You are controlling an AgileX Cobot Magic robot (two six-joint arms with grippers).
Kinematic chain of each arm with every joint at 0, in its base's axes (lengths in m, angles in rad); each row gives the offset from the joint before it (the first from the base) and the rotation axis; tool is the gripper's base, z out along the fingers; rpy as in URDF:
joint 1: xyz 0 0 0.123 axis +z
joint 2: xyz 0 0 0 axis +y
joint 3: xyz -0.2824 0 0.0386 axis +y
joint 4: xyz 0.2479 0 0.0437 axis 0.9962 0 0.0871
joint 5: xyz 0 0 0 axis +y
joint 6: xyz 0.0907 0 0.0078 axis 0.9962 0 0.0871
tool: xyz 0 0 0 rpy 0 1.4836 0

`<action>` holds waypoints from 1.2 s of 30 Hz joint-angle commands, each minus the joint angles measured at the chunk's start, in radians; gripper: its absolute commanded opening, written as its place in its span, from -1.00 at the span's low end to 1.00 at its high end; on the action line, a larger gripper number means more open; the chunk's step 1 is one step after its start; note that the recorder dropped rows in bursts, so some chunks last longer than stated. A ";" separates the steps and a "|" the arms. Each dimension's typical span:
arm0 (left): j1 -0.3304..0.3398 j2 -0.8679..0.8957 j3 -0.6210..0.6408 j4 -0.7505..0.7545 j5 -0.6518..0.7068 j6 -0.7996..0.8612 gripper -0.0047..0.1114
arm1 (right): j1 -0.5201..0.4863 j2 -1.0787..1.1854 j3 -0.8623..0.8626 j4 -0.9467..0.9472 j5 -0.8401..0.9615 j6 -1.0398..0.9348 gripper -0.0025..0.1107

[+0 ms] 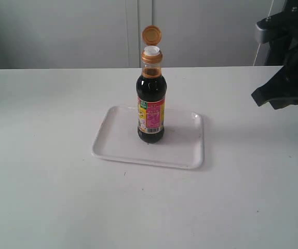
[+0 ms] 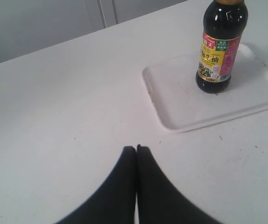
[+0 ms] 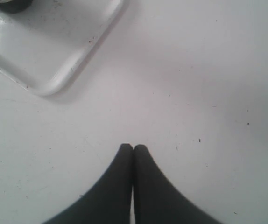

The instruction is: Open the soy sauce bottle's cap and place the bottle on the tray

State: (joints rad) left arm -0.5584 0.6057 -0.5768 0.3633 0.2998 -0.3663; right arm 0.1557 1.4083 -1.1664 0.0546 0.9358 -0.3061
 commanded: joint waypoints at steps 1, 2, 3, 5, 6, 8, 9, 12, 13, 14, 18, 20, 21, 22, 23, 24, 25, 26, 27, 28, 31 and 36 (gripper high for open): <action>-0.002 -0.010 0.006 0.008 0.007 0.006 -0.92 | -0.006 -0.009 -0.007 -0.003 -0.003 -0.005 -0.96; -0.002 -0.010 0.006 0.008 0.007 0.012 -0.92 | -0.006 -0.009 -0.007 -0.003 -0.003 -0.005 -0.96; -0.002 -0.010 0.006 -0.001 0.007 0.036 -0.92 | -0.006 -0.009 -0.007 -0.003 -0.003 -0.005 -0.96; -0.002 -0.012 0.006 -0.066 -0.005 0.153 -0.92 | -0.006 -0.009 -0.007 -0.003 -0.003 -0.005 -0.96; -0.002 -0.012 0.007 -0.099 -0.012 0.214 -0.92 | -0.006 -0.009 -0.007 -0.003 -0.003 -0.005 -0.96; -0.002 -0.012 0.007 -0.176 -0.021 0.338 -0.92 | -0.006 -0.009 -0.007 -0.003 -0.003 -0.005 -0.96; -0.002 -0.012 0.007 -0.184 -0.021 0.350 -0.92 | -0.006 -0.009 -0.007 -0.003 -0.003 -0.005 -0.96; -0.002 -0.013 0.026 -0.178 -0.058 0.350 -0.92 | -0.006 -0.009 -0.007 -0.003 -0.003 -0.005 -0.96; -0.002 -0.018 0.036 -0.176 -0.077 0.357 -0.92 | -0.006 -0.009 -0.007 -0.003 -0.003 -0.005 -0.96; 0.000 -0.024 0.052 -0.176 -0.100 0.366 -0.92 | -0.006 -0.009 -0.007 -0.003 -0.003 -0.005 -0.96; 0.030 -0.065 0.121 -0.221 -0.173 0.418 -0.92 | -0.006 -0.009 -0.007 -0.003 -0.003 -0.005 -0.96; 0.065 -0.087 0.145 -0.252 -0.188 0.427 -0.92 | -0.006 -0.009 -0.007 -0.003 -0.003 -0.005 -0.96; 0.089 -0.099 0.155 -0.259 -0.194 0.427 -0.92 | -0.006 -0.009 -0.007 -0.003 -0.003 -0.005 -0.96; 0.113 -0.111 0.166 -0.262 -0.202 0.427 -0.92 | -0.006 -0.009 -0.007 -0.003 -0.003 -0.005 -0.96; 0.136 -0.123 0.175 -0.267 -0.202 0.427 -0.92 | -0.006 -0.009 -0.007 -0.003 -0.003 -0.005 -0.96; 0.159 -0.136 0.185 -0.270 -0.202 0.427 -0.92 | -0.006 -0.009 -0.007 -0.003 -0.003 -0.005 -0.96; 0.182 -0.150 0.196 -0.273 -0.202 0.427 -0.92 | -0.006 -0.009 -0.007 -0.003 -0.003 -0.005 -0.96; 0.200 -0.161 0.207 -0.274 -0.202 0.425 -0.92 | -0.006 -0.009 -0.007 -0.003 -0.003 -0.005 -0.96; 0.221 -0.176 0.217 -0.277 -0.202 0.424 -0.92 | -0.006 -0.009 -0.007 -0.003 -0.003 -0.005 -0.96; 0.242 -0.190 0.227 -0.281 -0.201 0.424 -0.92 | -0.006 -0.009 -0.007 -0.003 -0.003 -0.005 -0.96; 0.303 -0.227 0.252 -0.303 -0.202 0.424 -0.92 | -0.006 -0.009 -0.007 -0.003 -0.003 -0.005 -0.96; 0.411 -0.293 0.302 -0.341 -0.200 0.424 -0.92 | -0.006 -0.009 -0.007 -0.003 -0.003 -0.005 -0.96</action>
State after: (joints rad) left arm -0.1969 0.3473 -0.2953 0.0503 0.1027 0.0577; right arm 0.1557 1.4083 -1.1664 0.0546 0.9358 -0.3061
